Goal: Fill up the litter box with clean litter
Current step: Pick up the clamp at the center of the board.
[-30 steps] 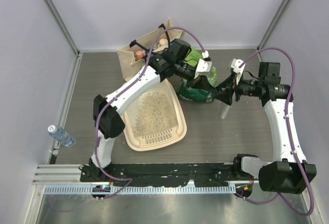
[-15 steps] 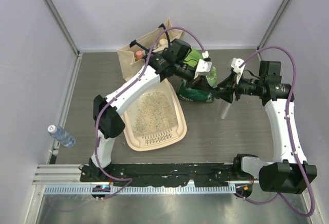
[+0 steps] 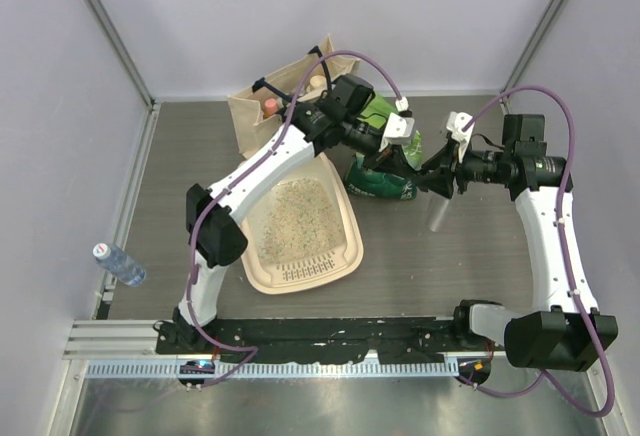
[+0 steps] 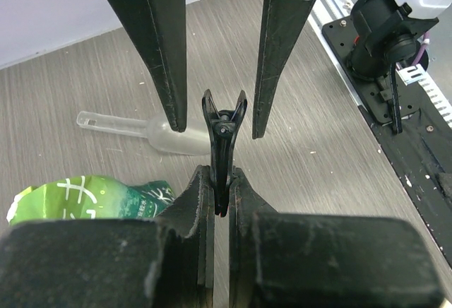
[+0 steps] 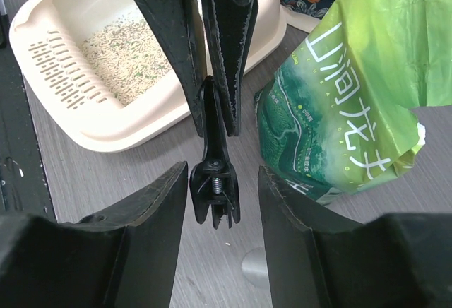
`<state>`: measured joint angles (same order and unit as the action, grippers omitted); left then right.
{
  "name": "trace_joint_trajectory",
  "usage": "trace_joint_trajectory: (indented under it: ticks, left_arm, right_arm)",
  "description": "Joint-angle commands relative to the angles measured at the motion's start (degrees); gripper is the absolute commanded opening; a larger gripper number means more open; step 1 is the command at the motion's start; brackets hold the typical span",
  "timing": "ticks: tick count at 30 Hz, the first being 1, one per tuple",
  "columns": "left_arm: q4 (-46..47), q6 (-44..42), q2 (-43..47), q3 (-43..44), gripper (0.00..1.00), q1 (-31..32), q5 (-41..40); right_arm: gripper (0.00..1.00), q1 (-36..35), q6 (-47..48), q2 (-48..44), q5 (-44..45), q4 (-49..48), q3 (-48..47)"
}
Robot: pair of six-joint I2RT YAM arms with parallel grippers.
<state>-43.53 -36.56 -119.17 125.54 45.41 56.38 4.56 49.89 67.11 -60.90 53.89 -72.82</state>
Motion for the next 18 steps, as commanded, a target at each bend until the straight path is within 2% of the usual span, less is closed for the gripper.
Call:
trace_joint_trajectory:
  ticks: [1, 8, 15, 18]
  left_arm:
    - [-2.6, -1.2, -0.6, 3.4, 0.0, 0.3, 1.7]
    - [-2.2, -1.4, -0.6, 3.6, 0.0, 0.3, 1.4]
    - [-1.6, -1.2, -0.6, 3.6, 0.0, 0.1, 1.4]
    - [-1.5, -1.1, -0.7, 3.6, 0.0, 0.1, 1.3]
  right_arm:
    - [0.49, -0.3, 2.0, -1.3, 0.4, -0.5, -2.9]
    - [0.41, -0.7, 7.4, 1.4, 0.3, 7.4, -5.1]
    - [0.44, -0.8, 7.7, 1.8, 1.8, 8.3, -4.6]
    - [0.38, -0.8, 7.7, 1.9, 2.1, 8.3, -5.0]
